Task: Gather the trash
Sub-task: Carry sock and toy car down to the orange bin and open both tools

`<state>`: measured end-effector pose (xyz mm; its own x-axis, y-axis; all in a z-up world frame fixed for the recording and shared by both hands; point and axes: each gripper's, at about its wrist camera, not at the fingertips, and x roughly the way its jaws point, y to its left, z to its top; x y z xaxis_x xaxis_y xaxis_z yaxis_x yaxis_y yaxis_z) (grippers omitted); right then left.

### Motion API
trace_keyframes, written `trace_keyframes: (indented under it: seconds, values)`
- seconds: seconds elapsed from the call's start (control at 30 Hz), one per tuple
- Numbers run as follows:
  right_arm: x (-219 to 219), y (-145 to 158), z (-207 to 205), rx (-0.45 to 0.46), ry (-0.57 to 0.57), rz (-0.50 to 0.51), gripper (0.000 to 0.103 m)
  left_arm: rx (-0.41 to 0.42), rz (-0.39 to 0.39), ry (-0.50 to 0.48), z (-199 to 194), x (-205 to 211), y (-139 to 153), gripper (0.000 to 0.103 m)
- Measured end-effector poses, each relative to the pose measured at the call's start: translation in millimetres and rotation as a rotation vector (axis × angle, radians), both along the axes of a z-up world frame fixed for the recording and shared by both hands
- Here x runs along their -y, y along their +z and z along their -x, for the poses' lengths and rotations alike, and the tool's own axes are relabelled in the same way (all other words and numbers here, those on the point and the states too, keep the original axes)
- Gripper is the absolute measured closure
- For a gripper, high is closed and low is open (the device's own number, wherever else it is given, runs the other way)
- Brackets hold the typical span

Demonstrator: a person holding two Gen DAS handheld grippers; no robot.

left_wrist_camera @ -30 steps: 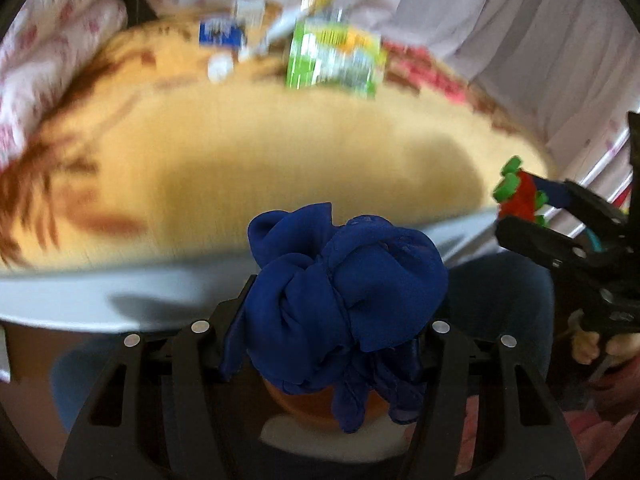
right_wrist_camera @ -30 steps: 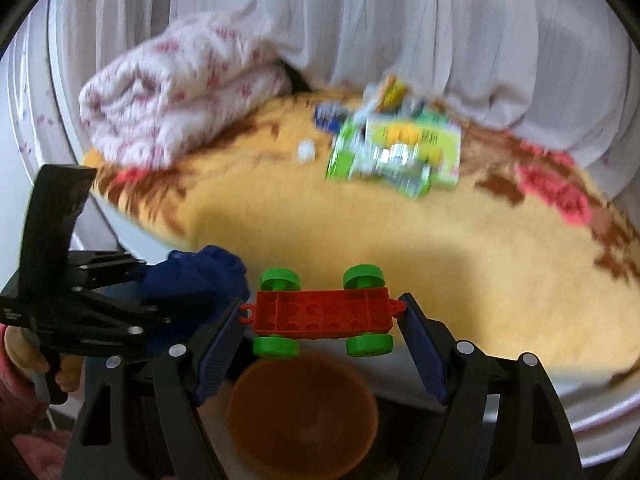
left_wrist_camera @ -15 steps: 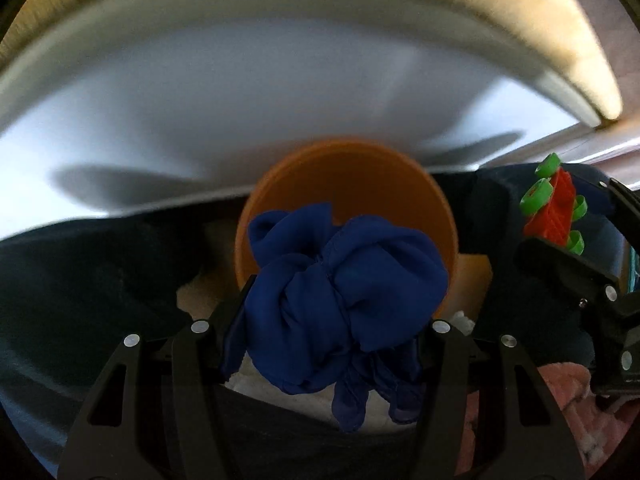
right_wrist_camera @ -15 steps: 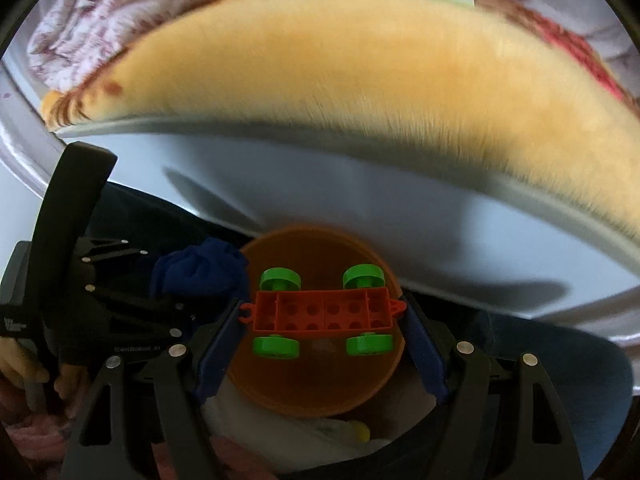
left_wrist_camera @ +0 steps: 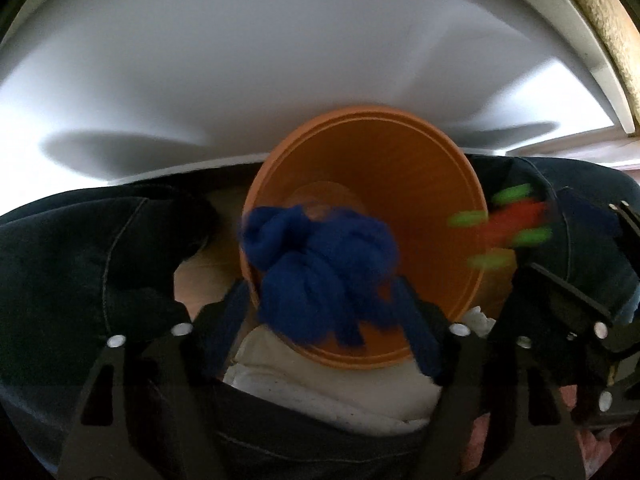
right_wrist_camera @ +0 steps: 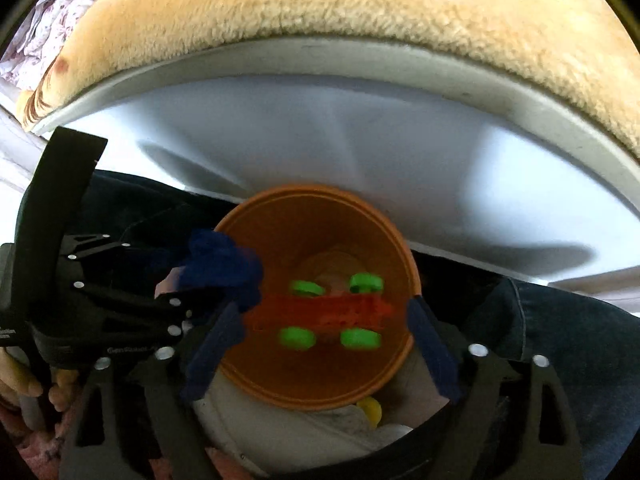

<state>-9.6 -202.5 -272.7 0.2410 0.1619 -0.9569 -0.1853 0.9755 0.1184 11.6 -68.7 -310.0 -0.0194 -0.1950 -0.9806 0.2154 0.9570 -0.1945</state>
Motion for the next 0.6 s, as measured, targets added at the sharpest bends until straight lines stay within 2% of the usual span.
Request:
trace_keyframes:
  seconds: [0.17, 0.33, 0.6]
  values:
    - [5, 5, -3, 0.006, -0.025, -0.007, 0.009, 0.015, -0.010, 0.004, 3, -10, 3, 0.023]
    - [10, 3, 3, 0.011, -0.027, -0.011, 0.009, 0.034, -0.013, 0.005, 6, -14, 6, 0.022]
    - [10, 16, 11, 0.056, -0.030, -0.016, 0.009, 0.075, -0.011, -0.004, 8, -18, 17, 0.022]
